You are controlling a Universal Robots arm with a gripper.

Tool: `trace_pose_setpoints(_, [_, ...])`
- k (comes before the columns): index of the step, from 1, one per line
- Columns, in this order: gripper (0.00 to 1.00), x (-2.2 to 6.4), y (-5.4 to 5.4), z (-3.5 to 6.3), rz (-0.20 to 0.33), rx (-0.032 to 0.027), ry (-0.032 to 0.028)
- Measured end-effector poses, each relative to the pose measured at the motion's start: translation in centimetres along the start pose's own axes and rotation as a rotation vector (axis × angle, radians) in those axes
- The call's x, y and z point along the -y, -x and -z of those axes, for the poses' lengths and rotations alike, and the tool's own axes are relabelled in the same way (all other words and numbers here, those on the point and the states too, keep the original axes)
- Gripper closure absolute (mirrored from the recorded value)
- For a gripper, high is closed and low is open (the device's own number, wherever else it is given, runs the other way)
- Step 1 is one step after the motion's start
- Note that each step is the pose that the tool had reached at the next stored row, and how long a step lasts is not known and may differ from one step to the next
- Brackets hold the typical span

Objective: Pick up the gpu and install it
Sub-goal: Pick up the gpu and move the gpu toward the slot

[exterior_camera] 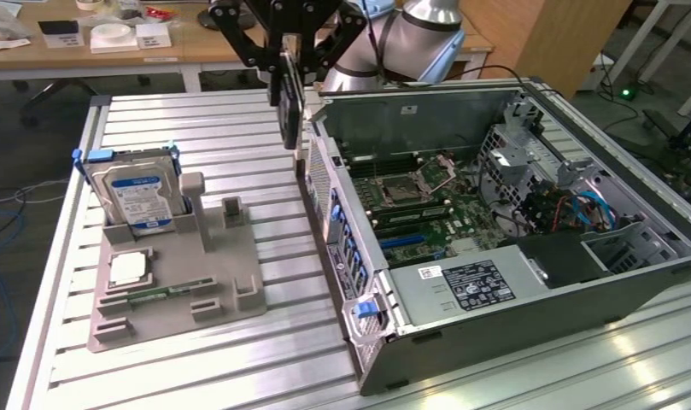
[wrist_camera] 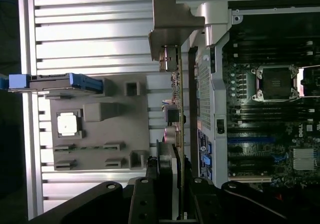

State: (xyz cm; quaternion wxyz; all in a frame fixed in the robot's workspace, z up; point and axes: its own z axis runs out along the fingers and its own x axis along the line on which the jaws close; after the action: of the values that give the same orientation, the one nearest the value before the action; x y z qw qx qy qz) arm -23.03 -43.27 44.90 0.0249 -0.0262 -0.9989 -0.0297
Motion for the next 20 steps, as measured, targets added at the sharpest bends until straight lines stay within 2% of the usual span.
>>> trace_pose_setpoints(20, [0.72, -0.14, 2.7, 0.13, -0.001, 0.0000, 0.0001])
